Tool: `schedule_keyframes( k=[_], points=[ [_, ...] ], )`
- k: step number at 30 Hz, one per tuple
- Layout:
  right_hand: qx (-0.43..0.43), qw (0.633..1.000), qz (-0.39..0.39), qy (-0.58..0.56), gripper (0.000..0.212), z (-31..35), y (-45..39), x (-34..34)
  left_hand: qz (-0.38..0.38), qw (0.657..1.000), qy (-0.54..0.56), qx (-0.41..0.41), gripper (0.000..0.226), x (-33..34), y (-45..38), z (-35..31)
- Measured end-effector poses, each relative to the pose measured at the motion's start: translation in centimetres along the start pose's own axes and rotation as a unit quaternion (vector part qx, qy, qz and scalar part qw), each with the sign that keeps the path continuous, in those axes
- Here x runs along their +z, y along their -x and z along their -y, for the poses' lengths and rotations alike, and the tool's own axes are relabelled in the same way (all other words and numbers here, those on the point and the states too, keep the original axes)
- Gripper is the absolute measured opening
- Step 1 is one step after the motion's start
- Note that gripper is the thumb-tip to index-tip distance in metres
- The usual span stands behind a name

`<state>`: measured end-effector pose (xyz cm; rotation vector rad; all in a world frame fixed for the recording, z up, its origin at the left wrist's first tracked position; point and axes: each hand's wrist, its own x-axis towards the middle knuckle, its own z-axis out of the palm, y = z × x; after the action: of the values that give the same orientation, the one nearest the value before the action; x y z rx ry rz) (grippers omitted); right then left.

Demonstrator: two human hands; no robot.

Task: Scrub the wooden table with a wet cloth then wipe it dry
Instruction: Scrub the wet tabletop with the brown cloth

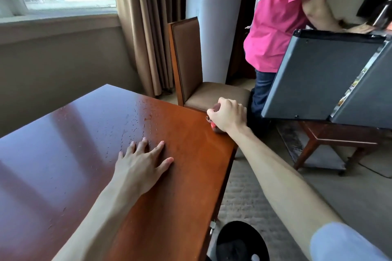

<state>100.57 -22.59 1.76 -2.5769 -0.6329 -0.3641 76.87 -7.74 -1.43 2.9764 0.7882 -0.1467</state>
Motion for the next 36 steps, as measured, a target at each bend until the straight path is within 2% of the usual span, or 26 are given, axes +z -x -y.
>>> schedule_keyframes(
  k=[2, 4, 6, 8, 13, 18, 22, 28, 33, 34, 36],
  points=[
    [-0.064, 0.998, 0.015, 0.0, 0.023, 1.8, 3.5, -0.3, 0.001, 1.0, -0.004, 0.001, 0.072, -0.2, 0.0, -0.1],
    [-0.153, 0.985, 0.07, -0.032, 0.021, 3.2, 8.6, -1.5, -0.004, 1.0, -0.002, 0.001, 0.073, -0.2, 0.2, -0.1],
    [-0.196, 0.972, 0.11, -0.063, 0.02, 3.1, 10.7, -2.5, -0.01, 1.0, -0.004, 0.001, 0.073, -0.2, 0.1, 0.0],
    [-0.181, 0.979, 0.085, -0.039, 0.022, 2.1, 8.5, -2.0, -0.011, 1.0, -0.005, 0.004, 0.073, -0.2, 0.1, 0.0],
    [-0.023, 1.0, 0.013, 0.008, 0.027, 0.0, -1.9, 1.6, -0.009, 1.0, 0.002, 0.01, 0.074, 0.2, -0.2, 0.1],
    [-0.005, 0.999, -0.006, 0.039, 0.032, 0.4, -2.3, 2.7, 0.008, 1.0, -0.003, 0.013, 0.073, -0.2, -0.3, 0.0],
    [-0.033, 0.999, -0.004, 0.027, 0.028, 1.2, 1.4, 2.2, 0.017, 1.0, 0.005, 0.024, 0.072, -1.2, -0.3, 0.5],
    [-0.119, 0.993, 0.013, -0.011, 0.022, 5.0, 14.1, -1.4, -0.054, 0.996, 0.065, -0.012, 0.06, -1.5, 7.4, 1.4],
    [-0.259, 0.959, 0.092, -0.072, 0.025, 7.2, 24.3, -4.7, -0.052, 0.995, 0.069, -0.041, 0.058, -0.3, 15.2, 2.4],
    [-0.265, 0.956, 0.101, -0.077, 0.025, 6.8, 24.0, -4.8, -0.058, 0.994, 0.072, -0.049, 0.058, -0.4, 16.2, 2.6],
    [-0.211, 0.972, 0.081, -0.062, 0.023, 6.2, 20.8, -4.2, -0.064, 0.993, 0.073, -0.064, 0.057, -0.4, 18.0, 3.2]
  ],
)
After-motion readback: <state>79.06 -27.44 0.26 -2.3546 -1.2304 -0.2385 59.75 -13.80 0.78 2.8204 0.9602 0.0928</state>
